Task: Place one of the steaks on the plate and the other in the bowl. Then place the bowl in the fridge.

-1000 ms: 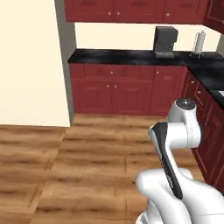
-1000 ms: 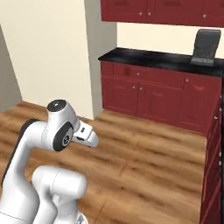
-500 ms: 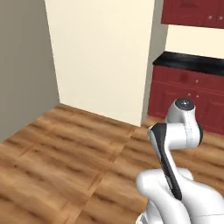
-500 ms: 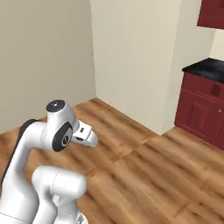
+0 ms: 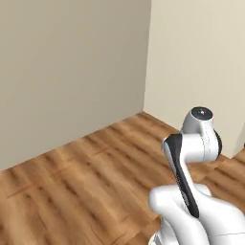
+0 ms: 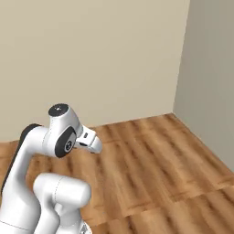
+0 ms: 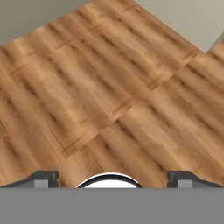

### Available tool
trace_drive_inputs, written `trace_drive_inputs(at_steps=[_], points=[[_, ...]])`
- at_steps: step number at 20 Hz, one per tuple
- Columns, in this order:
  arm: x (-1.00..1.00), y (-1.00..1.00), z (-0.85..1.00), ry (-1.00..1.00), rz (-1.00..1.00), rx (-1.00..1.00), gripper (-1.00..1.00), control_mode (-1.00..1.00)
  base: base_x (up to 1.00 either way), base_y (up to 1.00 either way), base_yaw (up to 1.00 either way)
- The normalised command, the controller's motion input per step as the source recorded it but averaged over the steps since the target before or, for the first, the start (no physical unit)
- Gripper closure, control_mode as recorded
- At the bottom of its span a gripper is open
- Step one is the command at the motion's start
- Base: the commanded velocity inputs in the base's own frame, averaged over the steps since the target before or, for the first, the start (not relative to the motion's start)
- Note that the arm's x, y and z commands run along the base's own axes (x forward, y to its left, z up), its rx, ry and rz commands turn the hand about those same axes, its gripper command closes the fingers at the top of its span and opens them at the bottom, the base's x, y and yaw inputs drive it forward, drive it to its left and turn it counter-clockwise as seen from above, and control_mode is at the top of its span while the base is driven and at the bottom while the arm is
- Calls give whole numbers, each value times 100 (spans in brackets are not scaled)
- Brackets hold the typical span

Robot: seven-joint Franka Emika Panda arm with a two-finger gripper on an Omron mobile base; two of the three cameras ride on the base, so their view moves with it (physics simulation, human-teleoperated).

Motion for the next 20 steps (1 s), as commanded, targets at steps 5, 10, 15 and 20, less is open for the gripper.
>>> trace_drive_inputs(at_steps=[5,10,15,20], points=[[0,0,0,0,0,0,-100,100,75,-4,57],[0,0,0,0,0,0,-100,100,94,-58,23],[0,0,0,0,0,0,-100,100,100,-25,38],[0,0,0,0,0,0,-100,100,54,18,81]])
